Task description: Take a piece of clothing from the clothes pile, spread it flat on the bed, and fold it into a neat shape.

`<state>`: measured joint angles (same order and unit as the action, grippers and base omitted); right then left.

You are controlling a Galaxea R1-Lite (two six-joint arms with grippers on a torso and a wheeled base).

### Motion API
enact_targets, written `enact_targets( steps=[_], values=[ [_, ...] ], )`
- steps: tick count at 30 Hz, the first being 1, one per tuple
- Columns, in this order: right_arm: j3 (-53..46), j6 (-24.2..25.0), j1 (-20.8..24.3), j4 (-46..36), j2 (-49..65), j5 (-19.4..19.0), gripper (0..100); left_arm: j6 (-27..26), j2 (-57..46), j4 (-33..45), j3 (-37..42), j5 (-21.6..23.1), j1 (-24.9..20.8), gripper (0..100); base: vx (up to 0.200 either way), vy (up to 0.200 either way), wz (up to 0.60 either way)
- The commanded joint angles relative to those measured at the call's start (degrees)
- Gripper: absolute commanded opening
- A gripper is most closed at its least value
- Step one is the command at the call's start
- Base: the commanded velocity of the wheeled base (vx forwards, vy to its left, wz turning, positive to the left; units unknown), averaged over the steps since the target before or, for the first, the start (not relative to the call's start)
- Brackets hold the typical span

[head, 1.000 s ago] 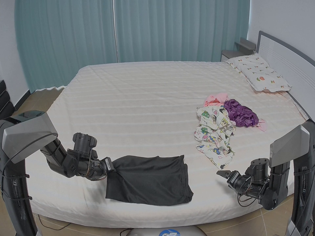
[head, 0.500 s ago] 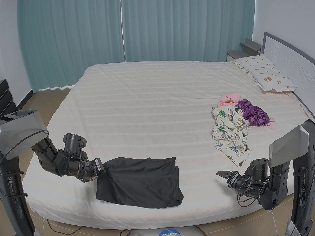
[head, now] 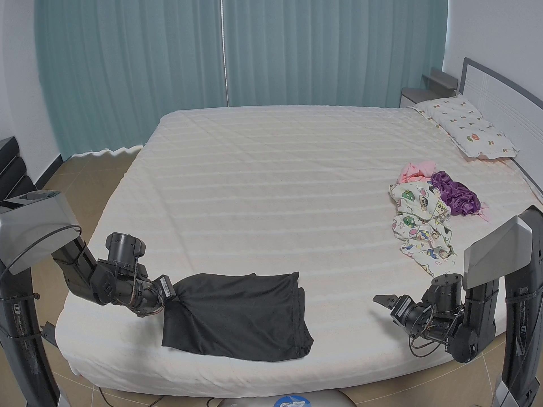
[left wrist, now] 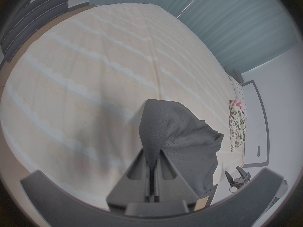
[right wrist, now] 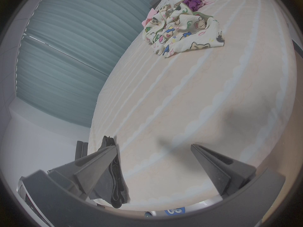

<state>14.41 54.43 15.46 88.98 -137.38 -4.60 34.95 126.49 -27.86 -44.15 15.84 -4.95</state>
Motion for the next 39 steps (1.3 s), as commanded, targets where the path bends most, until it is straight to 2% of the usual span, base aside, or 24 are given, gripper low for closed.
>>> enact_targets(
  steps=[1,4,7,8,12,15,16,19,21,25,30,39],
  values=[
    [0.09,-0.03,0.01,0.85,-0.09,0.03,100,0.03,0.16,0.08,0.12,-0.02,0.03,0,0.000,0.000,0.00],
    [0.18,-0.38,0.54,0.85,0.27,0.11,100,0.03,0.07,0.08,0.47,-0.02,-0.06,0,0.000,0.000,0.00],
    [0.27,-0.64,2.91,0.85,0.79,0.38,100,-0.15,-0.10,-0.27,1.26,-0.02,-0.06,0,0.000,0.000,0.00],
    [0.18,-0.99,3.97,0.85,0.88,0.38,100,-0.15,-0.10,-0.27,1.26,-0.02,-0.06,100,0.000,0.000,0.00],
    [0.44,-3.28,6.87,0.85,1.15,0.46,100,-0.06,-0.19,-0.18,1.62,-0.02,-0.06,100,0.000,0.000,0.00],
    [1.67,-7.06,10.29,0.05,1.41,0.38,100,0.29,-0.37,-0.27,2.49,-0.28,-0.06,100,0.000,0.000,0.00],
    [1.67,-7.06,10.29,0.05,1.41,0.38,100,0.29,-0.37,-0.27,2.49,-0.28,-0.06,100,0.000,0.000,0.00],
    [3.70,-7.76,16.62,-2.67,0.97,0.29,100,0.65,-1.42,-0.27,2.58,-0.02,1.79,100,0.000,0.000,0.00],
    [4.66,-7.76,19.00,-4.08,0.88,0.03,100,0.73,-1.95,-0.36,2.49,0.16,2.93,100,0.000,0.000,0.00],
    [8.27,-7.85,23.65,-6.01,0.79,-0.85,100,1.08,-2.04,-0.53,2.05,3.15,5.56,100,0.000,0.000,0.00],
    [13.45,-8.99,26.20,-12.95,-1.32,-1.03,100,1.17,-2.21,-0.62,1.44,4.12,6.53,100,0.000,0.000,0.00],
    [17.06,-10.40,26.73,-17.70,-1.76,-2.17,100,1.17,-1.68,-0.62,0.82,4.12,7.06,100,0.000,0.000,0.00]
  ],
)
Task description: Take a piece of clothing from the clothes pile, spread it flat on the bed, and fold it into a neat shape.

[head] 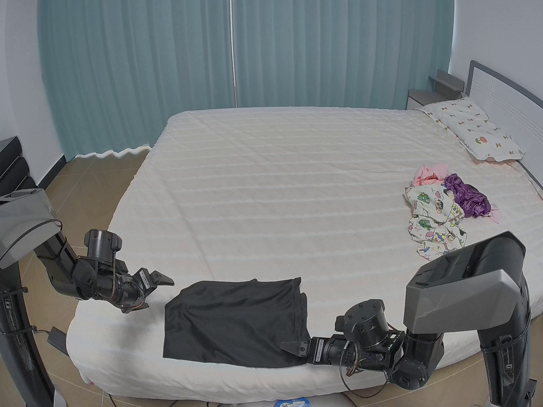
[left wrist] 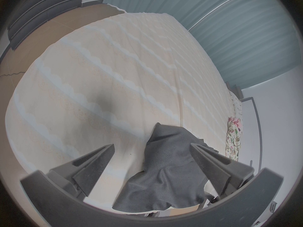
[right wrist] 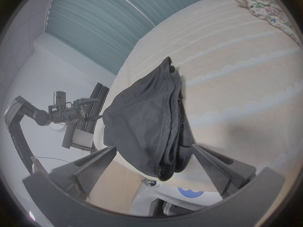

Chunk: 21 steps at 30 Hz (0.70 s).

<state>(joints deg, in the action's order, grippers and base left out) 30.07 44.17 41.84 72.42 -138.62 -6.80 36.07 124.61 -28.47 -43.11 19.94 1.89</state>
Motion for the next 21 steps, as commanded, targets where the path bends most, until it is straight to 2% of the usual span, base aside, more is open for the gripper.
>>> enact_targets(
  steps=[1,5,6,9,21],
  values=[
    [1.65,-0.57,0.44,-2.11,-0.34,0.03,100,-0.04,0.19,-0.01,-0.22,0.01,0.22,100,0.000,0.000,0.00],
    [2.53,-2.42,0.70,-5.89,0.10,0.03,100,-0.04,0.19,-0.01,-0.31,0.01,0.31,100,0.000,0.000,0.00],
    [2.62,-2.51,0.70,-6.07,0.10,0.03,0,-0.04,0.19,-0.01,-0.40,0.01,0.31,100,0.000,0.000,0.00],
    [3.50,-4.18,0.79,-8.97,0.63,0.47,0,0.05,0.02,0.08,-0.40,0.01,0.31,100,0.000,0.000,0.00],
    [-1.86,-4.35,0.61,-9.23,3.53,0.74,0,0.75,0.19,-0.01,-0.66,-0.08,0.84,100,0.000,0.000,0.00]
  ],
)
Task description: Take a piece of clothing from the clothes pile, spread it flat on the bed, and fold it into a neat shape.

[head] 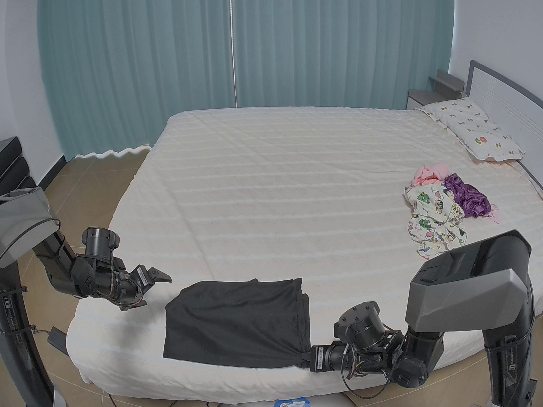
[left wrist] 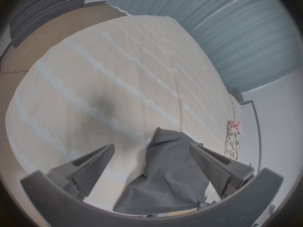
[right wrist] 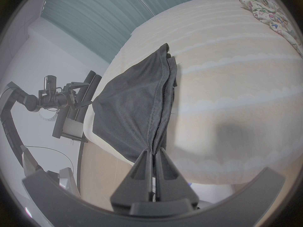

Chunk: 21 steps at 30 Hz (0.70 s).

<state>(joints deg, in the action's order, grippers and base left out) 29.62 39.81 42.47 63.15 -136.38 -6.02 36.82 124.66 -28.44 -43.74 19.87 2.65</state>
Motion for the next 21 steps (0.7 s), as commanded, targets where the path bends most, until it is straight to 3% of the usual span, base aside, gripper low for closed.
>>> enact_targets(
  steps=[1,5,6,13,21],
  values=[
    [-1.76,-0.09,-0.20,0.05,1.20,-0.04,0,0.01,0.14,-0.04,-0.03,-0.01,0.08,100,0.000,0.000,0.00],
    [-1.76,-0.26,-0.20,0.05,1.20,-0.04,0,0.01,0.14,0.05,0.06,-0.01,-0.01,100,0.000,0.000,0.00],
    [-2.03,-0.53,-0.11,-0.13,1.29,-0.04,100,0.01,0.14,0.05,0.06,-0.01,0.08,100,0.000,0.000,0.00],
    [-1.59,-1.58,-2.04,1.01,3.66,0.13,100,0.10,0.14,0.05,0.06,0.08,0.08,100,0.000,0.000,0.00],
    [9.49,-0.88,-9.78,-0.92,4.01,0.31,100,0.54,0.06,0.05,0.06,0.08,0.08,100,0.000,0.000,0.00]
  ],
)
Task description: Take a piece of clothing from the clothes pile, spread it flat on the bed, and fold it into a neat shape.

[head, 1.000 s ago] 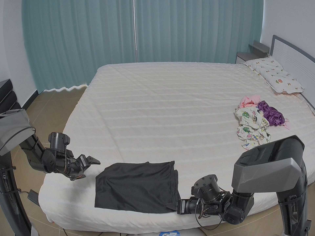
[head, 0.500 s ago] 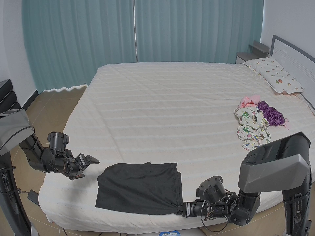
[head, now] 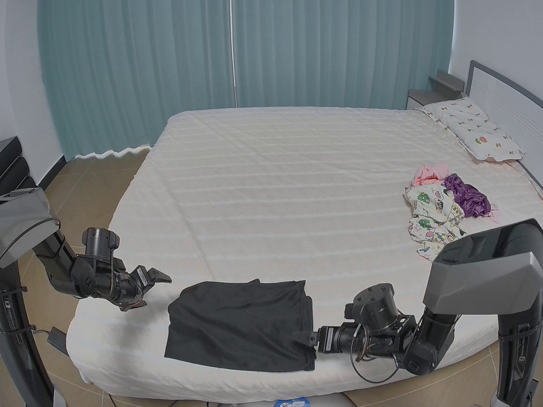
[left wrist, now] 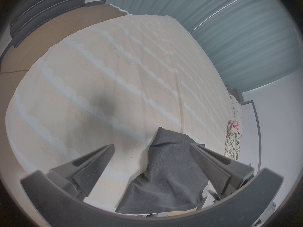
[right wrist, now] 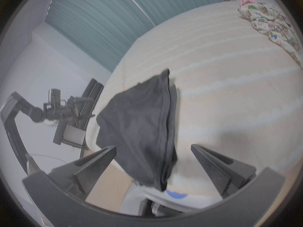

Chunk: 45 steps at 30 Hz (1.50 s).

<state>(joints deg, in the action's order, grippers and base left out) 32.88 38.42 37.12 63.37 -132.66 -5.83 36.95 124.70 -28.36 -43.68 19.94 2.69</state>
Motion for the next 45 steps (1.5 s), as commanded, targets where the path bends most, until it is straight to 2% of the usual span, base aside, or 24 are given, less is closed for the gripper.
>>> enact_targets(
  steps=[1,7,15,23,24,33,45],
  values=[
    [7.82,0.60,-5.30,-2.19,-0.23,0.11,100,1.11,0.02,-0.12,-0.09,0.01,0.03,100,0.000,0.000,0.00],
    [21.26,1.04,-6.45,-9.31,-6.65,2.58,100,2.25,0.11,-0.03,-0.71,0.01,0.03,100,0.000,0.000,0.00],
    [35.50,1.04,-5.48,-19.16,-12.89,3.10,100,2.25,0.11,-0.03,-0.79,0.01,0.03,100,0.000,0.000,0.00],
    [37.79,1.04,-5.48,-21.27,-14.56,3.10,100,2.25,0.11,-0.03,-0.71,0.01,0.03,100,0.000,0.000,0.00],
    [37.79,1.04,-5.48,-21.53,-14.56,3.10,0,2.25,0.11,-0.03,-0.79,0.10,0.03,100,0.000,0.000,0.00],
    [39.46,1.65,-5.39,-21.71,-15.17,3.45,0,2.25,0.11,-0.03,-0.79,0.01,0.03,100,0.000,0.000,0.00],
    [38.40,3.85,-6.18,-20.92,-14.30,8.90,0,2.25,0.11,-0.03,-0.71,0.01,0.03,100,0.000,0.000,0.00]
  ],
)
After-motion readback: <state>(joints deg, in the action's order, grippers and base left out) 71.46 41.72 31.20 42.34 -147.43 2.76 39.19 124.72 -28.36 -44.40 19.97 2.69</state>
